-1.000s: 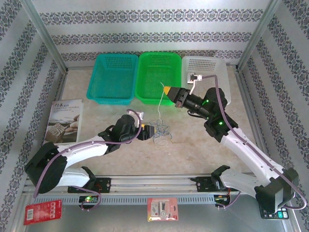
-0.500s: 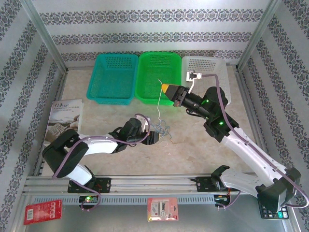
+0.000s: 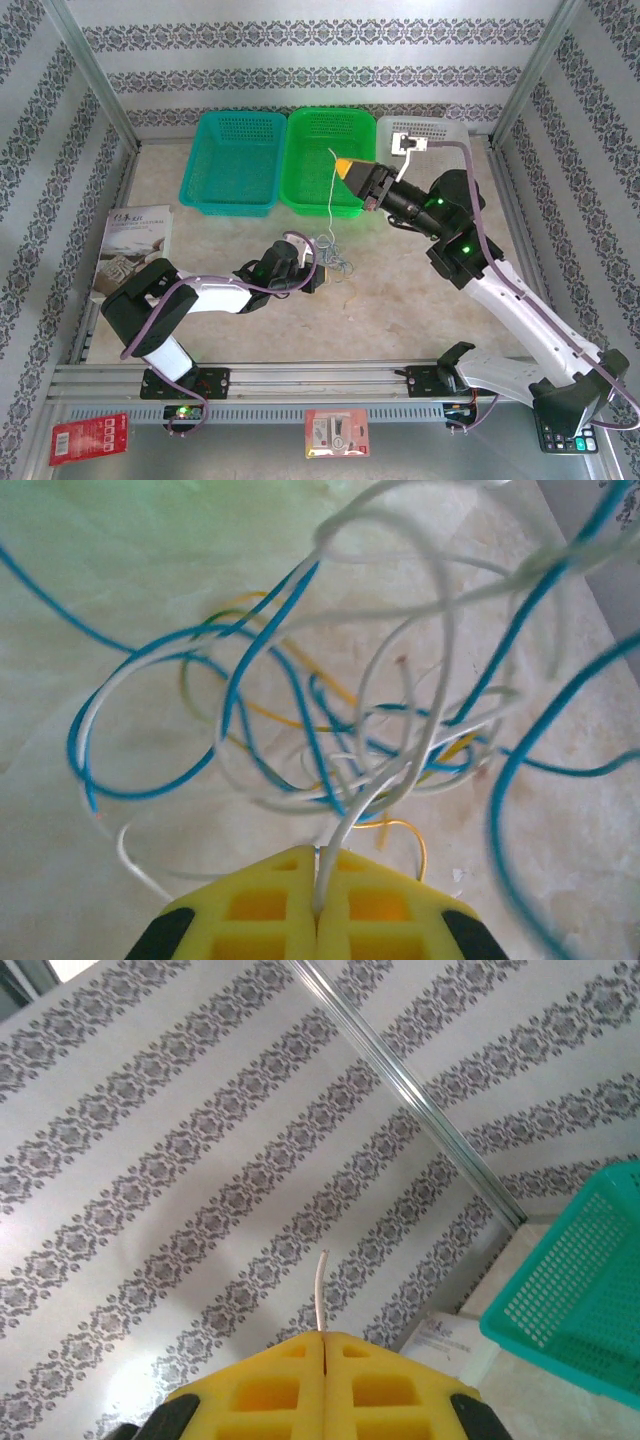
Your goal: Untangle the cables
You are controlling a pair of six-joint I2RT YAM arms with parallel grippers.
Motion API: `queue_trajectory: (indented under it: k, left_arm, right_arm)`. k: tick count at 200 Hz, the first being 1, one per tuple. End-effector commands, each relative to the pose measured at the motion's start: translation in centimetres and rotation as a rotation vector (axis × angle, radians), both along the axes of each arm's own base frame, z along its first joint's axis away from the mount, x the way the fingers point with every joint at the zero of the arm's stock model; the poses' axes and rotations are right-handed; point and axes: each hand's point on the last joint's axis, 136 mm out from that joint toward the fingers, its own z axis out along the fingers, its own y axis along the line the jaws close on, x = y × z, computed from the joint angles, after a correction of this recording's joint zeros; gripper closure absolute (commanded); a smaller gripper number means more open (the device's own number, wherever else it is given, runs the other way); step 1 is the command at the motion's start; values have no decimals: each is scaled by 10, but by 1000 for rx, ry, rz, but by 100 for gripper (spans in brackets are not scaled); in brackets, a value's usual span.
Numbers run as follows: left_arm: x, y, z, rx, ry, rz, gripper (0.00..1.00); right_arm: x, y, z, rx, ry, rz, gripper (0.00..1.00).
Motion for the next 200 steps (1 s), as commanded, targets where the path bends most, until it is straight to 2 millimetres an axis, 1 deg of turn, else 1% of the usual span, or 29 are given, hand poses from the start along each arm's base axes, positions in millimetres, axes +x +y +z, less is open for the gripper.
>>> queue_trajectory:
  k: [1, 51, 73, 93, 103, 123, 143, 158, 171, 181, 200]
  left_arm:
    - [0, -1, 3, -7, -27, 8, 100]
    - [-9, 15, -7, 26, -14, 34, 100]
    - [-12, 22, -10, 40, -14, 49, 100]
    - [-15, 28, -15, 56, -6, 59, 100]
    - [-15, 31, -16, 62, -5, 65, 100]
    - [-17, 38, -19, 85, 4, 80, 100]
    - [-19, 40, -16, 90, 7, 76, 100]
    - [-20, 40, -9, 95, 1, 63, 100]
    - [-20, 42, -1, 97, -14, 60, 85]
    - [-21, 44, 5, 98, -27, 60, 76]
    - [-24, 49, 14, 111, -45, 58, 57]
  right_arm:
    - [-11, -4, 37, 53, -70, 29, 100]
    - [-1, -24, 75, 159, -76, 26, 100]
    - [-2, -34, 90, 190, -95, 23, 100]
    - [-4, -42, 97, 212, -109, 12, 100]
    - [-3, -43, 96, 212, -108, 7, 100]
    - [4, -42, 80, 196, -75, -4, 100]
    - [12, -38, 54, 169, -28, -13, 100]
    - [17, -29, 29, 131, 10, -8, 100]
    - [18, -21, 7, 89, 37, 7, 100]
    - [19, -15, -9, 57, 55, 16, 100]
    - [20, -8, -32, 9, 74, 28, 100]
